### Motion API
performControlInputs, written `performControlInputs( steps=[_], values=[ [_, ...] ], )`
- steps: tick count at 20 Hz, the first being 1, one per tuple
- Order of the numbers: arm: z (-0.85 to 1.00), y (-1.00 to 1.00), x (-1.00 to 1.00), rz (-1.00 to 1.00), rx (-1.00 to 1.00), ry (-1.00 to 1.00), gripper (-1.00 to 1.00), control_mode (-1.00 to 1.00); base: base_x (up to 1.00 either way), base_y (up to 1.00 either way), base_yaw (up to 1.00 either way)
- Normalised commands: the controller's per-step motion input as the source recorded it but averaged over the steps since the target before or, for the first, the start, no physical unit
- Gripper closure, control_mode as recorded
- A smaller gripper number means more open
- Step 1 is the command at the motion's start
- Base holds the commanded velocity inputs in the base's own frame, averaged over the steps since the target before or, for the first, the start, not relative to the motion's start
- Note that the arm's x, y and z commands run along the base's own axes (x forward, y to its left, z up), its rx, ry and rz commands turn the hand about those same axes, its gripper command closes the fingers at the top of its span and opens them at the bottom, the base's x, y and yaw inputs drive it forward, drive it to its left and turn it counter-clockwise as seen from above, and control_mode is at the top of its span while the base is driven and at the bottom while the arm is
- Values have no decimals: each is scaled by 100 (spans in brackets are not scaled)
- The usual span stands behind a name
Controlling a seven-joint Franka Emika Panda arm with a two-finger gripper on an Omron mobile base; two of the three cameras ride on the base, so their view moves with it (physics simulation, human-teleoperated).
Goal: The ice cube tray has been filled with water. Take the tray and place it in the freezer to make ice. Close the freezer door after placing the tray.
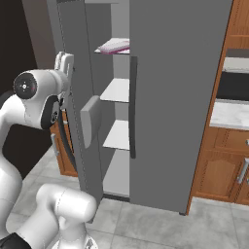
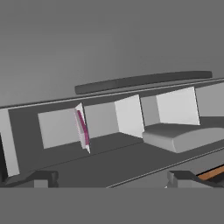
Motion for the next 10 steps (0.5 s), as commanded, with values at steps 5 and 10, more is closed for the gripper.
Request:
performControlInputs(
  steps=[5, 10],
  values=[
    [0, 0, 0, 0, 0, 0, -100, 100, -18, 43, 0],
    [0, 0, -5, 0, 0, 0, -100, -100, -5, 4, 0]
  ],
)
